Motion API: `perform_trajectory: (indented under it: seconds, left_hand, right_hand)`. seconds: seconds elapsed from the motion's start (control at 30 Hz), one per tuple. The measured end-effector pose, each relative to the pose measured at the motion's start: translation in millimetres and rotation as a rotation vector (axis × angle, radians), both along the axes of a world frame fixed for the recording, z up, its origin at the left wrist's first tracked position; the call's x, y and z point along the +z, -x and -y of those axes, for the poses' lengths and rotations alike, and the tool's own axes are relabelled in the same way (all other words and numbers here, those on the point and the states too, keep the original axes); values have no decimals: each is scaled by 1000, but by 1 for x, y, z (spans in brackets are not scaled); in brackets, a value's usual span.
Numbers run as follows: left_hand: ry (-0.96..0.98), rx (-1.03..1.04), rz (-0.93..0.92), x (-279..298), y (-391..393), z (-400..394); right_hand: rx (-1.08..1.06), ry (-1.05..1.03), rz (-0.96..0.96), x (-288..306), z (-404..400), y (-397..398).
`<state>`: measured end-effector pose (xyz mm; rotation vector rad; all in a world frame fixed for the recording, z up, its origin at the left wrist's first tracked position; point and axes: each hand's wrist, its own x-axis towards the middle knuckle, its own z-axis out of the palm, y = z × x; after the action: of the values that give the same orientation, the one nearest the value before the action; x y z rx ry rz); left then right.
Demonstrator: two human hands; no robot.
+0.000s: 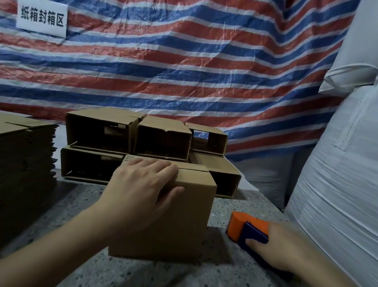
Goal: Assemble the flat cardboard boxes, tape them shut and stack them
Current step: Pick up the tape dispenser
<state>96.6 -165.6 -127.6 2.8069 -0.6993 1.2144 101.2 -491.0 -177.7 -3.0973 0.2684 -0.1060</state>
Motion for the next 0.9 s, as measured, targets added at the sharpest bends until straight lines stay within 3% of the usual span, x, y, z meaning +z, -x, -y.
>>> perform_trajectory:
  seconds: [0.13,0.3,0.4,0.53,0.7,0.9]
  left_hand:
    - [14,-9,-17,1,2,1]
    - [33,-19,-29,1,3,1]
    - [36,-20,-44,1,2,1]
    - [34,-19,-51,0,2,0]
    - [53,-38,-65,1,2,0]
    - [98,-46,-105,-2,-1,1]
  right_hand:
    - [29,-50,149,-3,7,0]
    - [87,-595,370,68,0,-4]
    - [191,-945,374,125,-24,-7]
    - [380,-1160,216,183,-64,-18]
    - [441,-1121,-12,217,-108,-34]
    - [411,-1005,-142,209,-127,-50]
